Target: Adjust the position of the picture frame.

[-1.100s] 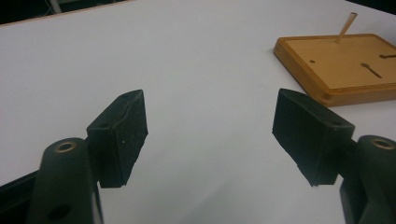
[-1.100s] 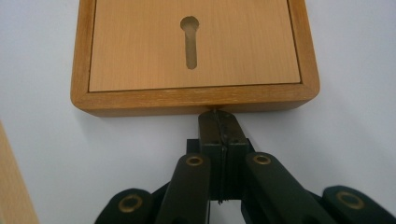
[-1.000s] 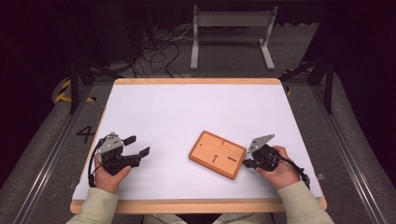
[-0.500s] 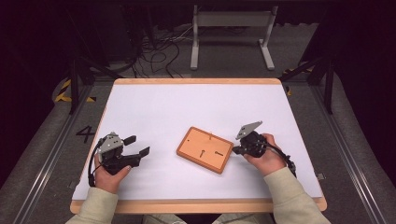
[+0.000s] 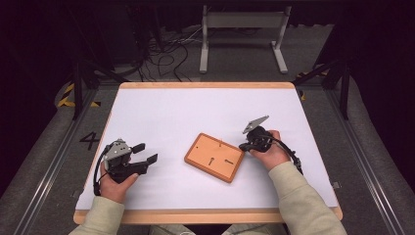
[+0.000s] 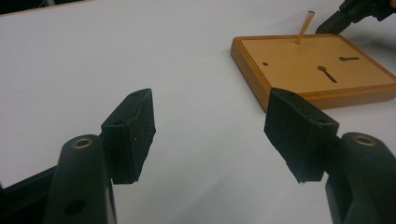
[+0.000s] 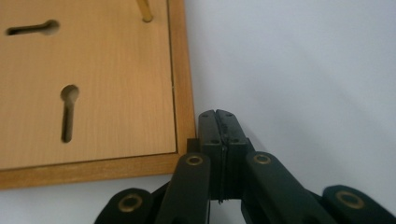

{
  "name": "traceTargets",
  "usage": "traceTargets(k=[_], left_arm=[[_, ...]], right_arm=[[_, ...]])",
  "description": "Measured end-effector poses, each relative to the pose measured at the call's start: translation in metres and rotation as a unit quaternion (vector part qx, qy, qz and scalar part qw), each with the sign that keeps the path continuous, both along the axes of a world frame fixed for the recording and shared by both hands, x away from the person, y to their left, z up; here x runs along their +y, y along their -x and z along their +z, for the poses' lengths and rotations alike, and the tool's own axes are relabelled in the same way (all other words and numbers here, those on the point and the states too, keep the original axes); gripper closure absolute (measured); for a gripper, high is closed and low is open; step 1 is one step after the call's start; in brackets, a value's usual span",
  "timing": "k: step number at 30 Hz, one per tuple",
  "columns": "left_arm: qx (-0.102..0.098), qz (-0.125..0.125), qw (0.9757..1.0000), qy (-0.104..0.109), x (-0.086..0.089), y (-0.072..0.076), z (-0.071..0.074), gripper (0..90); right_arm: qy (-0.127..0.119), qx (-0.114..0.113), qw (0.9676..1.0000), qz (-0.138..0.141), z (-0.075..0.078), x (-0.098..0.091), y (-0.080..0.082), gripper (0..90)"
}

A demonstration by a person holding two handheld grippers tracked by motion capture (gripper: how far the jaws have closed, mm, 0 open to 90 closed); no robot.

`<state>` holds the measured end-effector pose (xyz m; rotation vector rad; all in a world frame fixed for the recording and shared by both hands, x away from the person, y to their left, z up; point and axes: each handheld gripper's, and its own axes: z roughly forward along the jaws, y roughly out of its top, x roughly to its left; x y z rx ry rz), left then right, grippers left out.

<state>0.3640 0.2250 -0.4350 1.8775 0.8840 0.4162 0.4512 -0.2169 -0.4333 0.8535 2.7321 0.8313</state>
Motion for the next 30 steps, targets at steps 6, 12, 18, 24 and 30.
traceTargets(k=[6,12,18,24,30], left_arm=[[0.002,0.004,1.0,0.005,0.0,-0.001,0.0,36.4],[0.01,0.006,0.9999,-0.004,-0.002,-0.001,0.0,40.9],[0.028,0.024,0.9993,-0.006,-0.001,-0.006,-0.001,53.3],[0.043,0.03,0.9985,-0.016,-0.004,-0.009,-0.001,65.4],[0.071,0.037,0.9965,-0.022,-0.01,-0.016,-0.002,85.2]], right_arm=[[0.0,0.013,0.9995,0.029,-0.001,0.011,0.021,90.0],[-0.001,0.022,0.9983,0.054,-0.002,0.023,0.041,90.0],[-0.001,0.027,0.9951,0.095,-0.003,0.043,0.056,90.0],[0.003,0.018,0.9918,0.127,-0.005,0.061,0.067,90.0],[-0.016,-0.015,0.9954,0.094,0.007,0.041,0.069,90.0]])
